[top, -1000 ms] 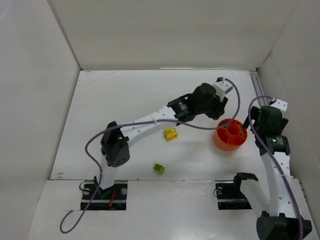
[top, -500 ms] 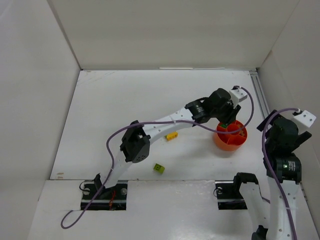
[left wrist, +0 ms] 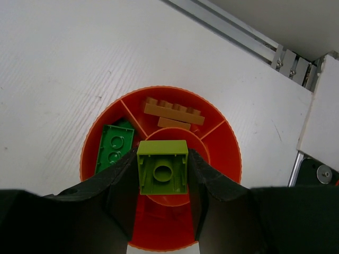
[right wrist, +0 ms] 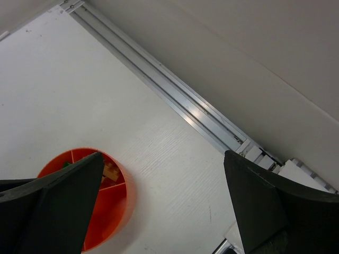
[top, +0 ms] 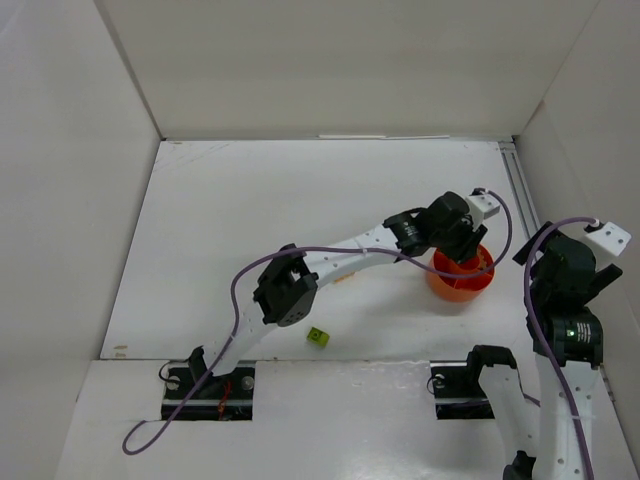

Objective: Sort the legos into containers by color

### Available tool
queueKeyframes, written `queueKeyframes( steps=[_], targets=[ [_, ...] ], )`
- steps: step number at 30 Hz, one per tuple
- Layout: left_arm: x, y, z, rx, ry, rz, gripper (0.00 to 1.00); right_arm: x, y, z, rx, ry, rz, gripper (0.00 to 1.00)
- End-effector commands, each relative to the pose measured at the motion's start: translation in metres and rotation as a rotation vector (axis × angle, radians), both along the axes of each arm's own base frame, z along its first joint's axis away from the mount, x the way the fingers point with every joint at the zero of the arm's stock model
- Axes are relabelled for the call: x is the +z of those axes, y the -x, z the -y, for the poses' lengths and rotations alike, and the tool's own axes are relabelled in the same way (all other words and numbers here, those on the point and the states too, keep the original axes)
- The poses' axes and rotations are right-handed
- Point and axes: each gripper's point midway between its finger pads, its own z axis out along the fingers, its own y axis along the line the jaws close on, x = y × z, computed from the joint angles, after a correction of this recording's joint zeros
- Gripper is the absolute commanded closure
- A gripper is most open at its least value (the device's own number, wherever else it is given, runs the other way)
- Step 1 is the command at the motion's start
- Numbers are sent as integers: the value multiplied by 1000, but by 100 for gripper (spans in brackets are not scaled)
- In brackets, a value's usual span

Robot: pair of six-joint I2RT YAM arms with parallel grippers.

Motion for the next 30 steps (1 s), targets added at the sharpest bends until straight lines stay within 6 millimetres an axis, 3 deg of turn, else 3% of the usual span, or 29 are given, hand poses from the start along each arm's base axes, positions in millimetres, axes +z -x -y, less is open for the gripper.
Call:
queueKeyframes(
  steps=[1,5,6,10,14,17,19,20,21,22,23,24,25,26,27,28,29,30],
  targets=[
    [46,1,11,-14,113,23,74,5,2,1,-13,-3,21,0],
    [31,14,11,-53,85,-8,64,5,1,0,-2,0,15,0],
    [33,15,9,-49,87,-16,57,3,0,0,-2,0,15,0],
    [27,16,8,-49,76,-21,44,3,0,0,-2,0,15,0],
    [33,16,8,-49,84,-17,43,3,0,0,-2,0,15,0],
    [51,17,3,-41,104,-2,41,3,-1,-1,9,2,10,0],
    [76,12,-6,-4,128,40,34,2,-1,-2,21,6,3,0],
    [76,14,-12,-4,120,36,32,2,-1,-2,21,6,3,0],
    [84,5,-21,24,129,48,30,4,-3,-3,35,11,6,0],
    [116,4,-35,42,177,59,28,3,-4,-3,50,22,-7,0],
    [100,-11,-55,84,144,35,19,6,-8,-7,86,24,1,0],
    [105,-21,-87,137,157,1,11,10,-19,-18,185,44,4,0],
    [109,-23,-85,136,176,11,11,20,-20,-16,198,83,13,0],
    [142,-24,-112,180,234,29,9,24,-34,-36,352,93,28,0],
    [108,-37,-141,268,190,-32,1,31,-42,-51,457,118,48,0],
    [104,-41,-163,327,189,-45,1,30,-52,-65,549,127,53,0],
    [127,-37,-191,392,233,-32,1,36,-64,-77,649,172,59,0],
    [94,-47,-226,535,167,-46,1,36,-71,-102,793,168,70,0]
  ],
)
